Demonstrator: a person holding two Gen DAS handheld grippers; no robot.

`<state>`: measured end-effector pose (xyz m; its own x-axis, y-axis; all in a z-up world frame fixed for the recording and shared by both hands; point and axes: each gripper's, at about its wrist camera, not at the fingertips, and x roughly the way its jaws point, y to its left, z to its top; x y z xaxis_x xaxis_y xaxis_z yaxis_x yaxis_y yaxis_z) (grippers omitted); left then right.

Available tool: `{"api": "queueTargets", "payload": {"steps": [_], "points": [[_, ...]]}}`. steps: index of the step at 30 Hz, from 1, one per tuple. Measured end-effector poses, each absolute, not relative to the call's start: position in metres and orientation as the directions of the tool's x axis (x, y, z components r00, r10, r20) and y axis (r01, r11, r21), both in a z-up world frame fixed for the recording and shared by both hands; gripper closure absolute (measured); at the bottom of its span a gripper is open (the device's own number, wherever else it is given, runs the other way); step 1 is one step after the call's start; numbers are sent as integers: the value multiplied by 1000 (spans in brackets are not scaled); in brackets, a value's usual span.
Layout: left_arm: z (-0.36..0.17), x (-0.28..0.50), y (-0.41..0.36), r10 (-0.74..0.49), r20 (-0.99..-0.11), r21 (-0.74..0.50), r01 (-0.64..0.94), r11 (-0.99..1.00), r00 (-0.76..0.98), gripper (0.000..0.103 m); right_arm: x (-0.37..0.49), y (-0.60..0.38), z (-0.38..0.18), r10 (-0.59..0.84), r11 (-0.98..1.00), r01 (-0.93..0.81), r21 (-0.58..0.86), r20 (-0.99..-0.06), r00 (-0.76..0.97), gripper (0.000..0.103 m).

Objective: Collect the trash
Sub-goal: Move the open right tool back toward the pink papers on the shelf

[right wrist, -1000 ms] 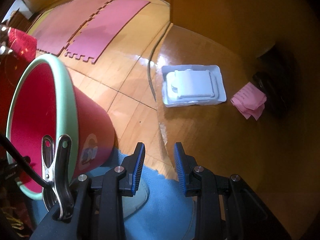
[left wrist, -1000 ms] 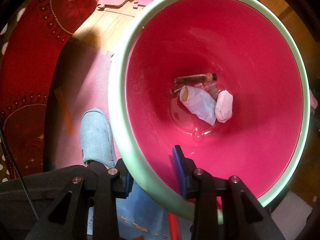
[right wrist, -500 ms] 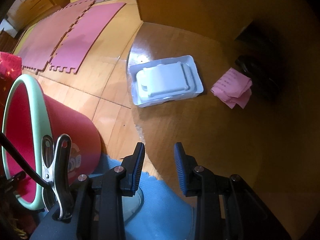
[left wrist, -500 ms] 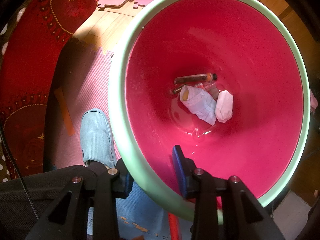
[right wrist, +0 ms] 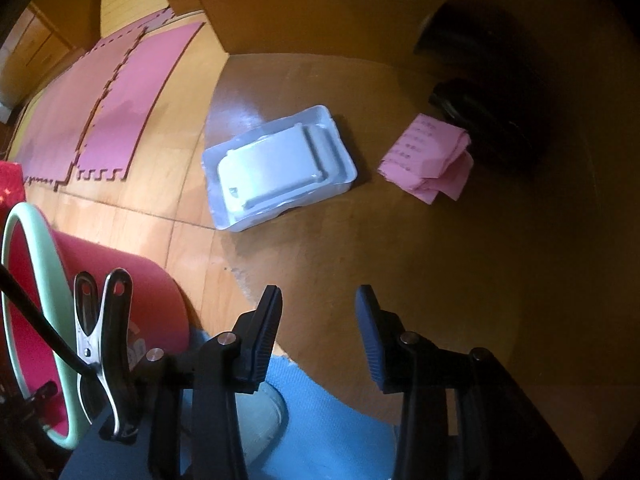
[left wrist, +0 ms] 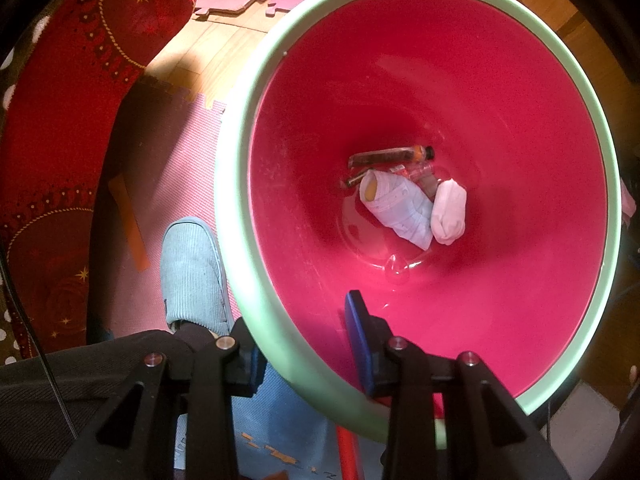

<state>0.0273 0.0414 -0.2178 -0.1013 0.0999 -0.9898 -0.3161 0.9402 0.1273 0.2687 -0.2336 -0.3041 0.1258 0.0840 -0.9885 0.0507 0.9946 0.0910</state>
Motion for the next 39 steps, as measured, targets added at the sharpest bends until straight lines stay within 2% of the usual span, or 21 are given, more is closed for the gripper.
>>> {"api": "queueTargets", "payload": {"steps": [39], "points": [[-218, 27, 42, 100, -990, 128, -316, 940, -102, 67, 299, -289, -330, 61, 957, 273, 95, -989, 131, 61]]}}
